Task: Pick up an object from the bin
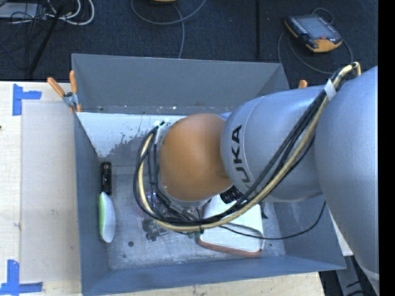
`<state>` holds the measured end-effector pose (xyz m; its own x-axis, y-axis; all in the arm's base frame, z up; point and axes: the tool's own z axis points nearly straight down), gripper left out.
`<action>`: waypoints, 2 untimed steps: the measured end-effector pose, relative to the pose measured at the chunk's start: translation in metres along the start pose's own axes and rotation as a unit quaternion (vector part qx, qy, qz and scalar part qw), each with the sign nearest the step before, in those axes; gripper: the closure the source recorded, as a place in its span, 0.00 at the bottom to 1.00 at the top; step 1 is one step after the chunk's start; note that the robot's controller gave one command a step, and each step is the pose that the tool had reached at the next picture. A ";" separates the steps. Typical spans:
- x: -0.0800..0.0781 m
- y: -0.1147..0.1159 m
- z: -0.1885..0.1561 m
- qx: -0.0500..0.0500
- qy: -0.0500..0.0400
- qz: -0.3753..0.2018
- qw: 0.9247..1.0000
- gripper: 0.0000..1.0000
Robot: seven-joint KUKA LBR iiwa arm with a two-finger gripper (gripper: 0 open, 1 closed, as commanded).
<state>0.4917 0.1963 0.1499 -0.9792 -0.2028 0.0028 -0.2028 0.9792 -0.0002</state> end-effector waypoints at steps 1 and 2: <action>-0.023 0.012 -0.018 0.001 0.000 -0.062 0.998 1.00; -0.031 0.018 -0.022 -0.001 -0.002 -0.051 0.999 1.00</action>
Offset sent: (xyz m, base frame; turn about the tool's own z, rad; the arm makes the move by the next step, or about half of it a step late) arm 0.0699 0.0113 0.0034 -0.2468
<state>0.5181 0.2200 0.1721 -0.9534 -0.3017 -0.0013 -0.3017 0.9534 0.0010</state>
